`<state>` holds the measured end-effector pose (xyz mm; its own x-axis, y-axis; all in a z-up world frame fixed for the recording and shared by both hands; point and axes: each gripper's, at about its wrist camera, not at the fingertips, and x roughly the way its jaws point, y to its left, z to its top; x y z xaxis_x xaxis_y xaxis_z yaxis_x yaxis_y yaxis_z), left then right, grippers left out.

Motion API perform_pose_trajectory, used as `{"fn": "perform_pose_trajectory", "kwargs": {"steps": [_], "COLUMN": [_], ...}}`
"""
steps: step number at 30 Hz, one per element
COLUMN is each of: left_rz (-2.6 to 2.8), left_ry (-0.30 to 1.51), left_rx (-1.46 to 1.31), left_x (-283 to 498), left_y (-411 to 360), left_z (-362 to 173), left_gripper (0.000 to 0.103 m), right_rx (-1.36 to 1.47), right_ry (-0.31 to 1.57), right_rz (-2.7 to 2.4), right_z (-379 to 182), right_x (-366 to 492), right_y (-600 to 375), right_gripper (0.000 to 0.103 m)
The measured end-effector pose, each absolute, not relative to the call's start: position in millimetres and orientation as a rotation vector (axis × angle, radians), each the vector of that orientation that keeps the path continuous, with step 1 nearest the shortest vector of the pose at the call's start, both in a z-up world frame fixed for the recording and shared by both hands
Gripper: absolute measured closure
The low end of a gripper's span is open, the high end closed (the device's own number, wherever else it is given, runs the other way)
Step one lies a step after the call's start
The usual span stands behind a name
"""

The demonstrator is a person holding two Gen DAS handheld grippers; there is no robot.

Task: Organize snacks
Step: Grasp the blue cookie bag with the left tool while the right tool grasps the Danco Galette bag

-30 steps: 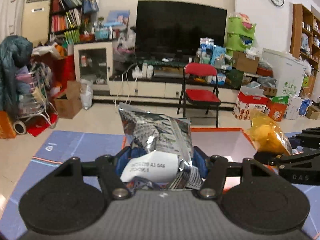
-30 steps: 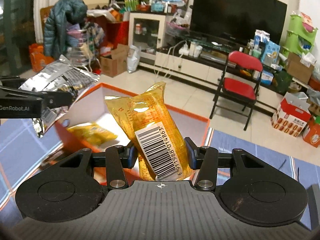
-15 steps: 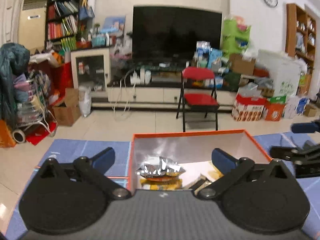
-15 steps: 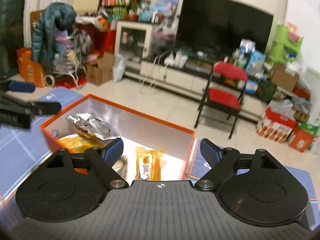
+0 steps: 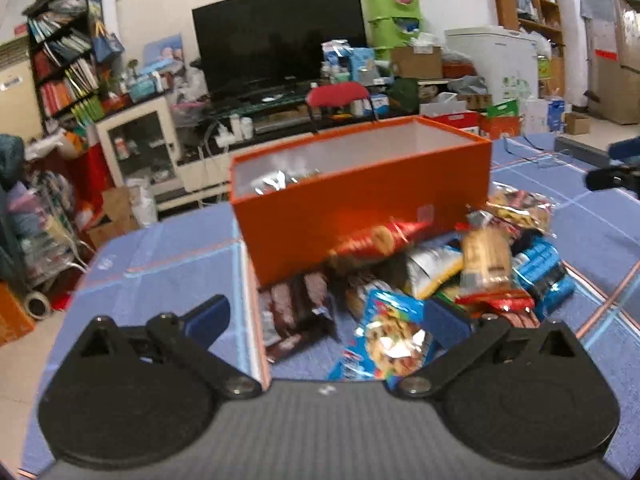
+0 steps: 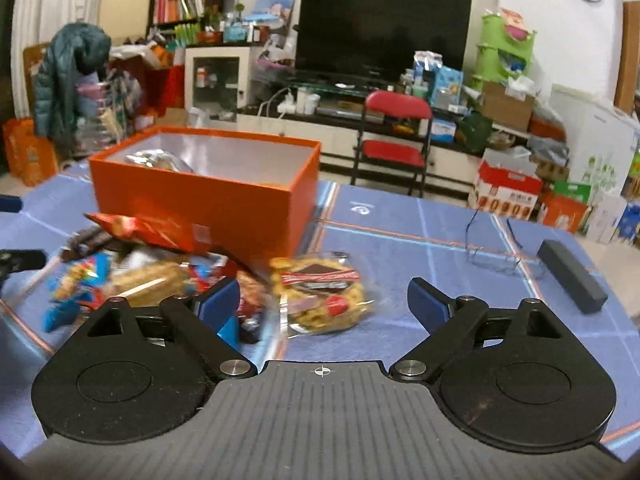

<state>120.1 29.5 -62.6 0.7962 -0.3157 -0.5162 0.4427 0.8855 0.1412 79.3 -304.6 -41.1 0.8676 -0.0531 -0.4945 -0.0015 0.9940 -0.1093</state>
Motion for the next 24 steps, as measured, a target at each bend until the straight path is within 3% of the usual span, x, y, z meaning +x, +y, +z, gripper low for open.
{"fn": "perform_pose_trajectory", "kwargs": {"steps": [5, 16, 24], "left_rz": [-0.474, -0.551, -0.546], "left_ry": [0.577, 0.662, 0.694], "left_rx": [0.243, 0.212, 0.216], "left_x": [128, 148, 155], "left_y": [31, 31, 24], "left_z": [-79, -96, -105], "left_gripper": [0.001, 0.001, 0.001], "right_rx": [-0.140, -0.104, -0.112], "right_ry": [0.557, 0.716, 0.707], "right_rz": [0.075, 0.238, 0.249], "right_z": [-63, -101, -108], "right_x": [123, 203, 225], "right_y": [-316, -338, -339], "right_gripper": [0.011, 0.009, 0.008]}}
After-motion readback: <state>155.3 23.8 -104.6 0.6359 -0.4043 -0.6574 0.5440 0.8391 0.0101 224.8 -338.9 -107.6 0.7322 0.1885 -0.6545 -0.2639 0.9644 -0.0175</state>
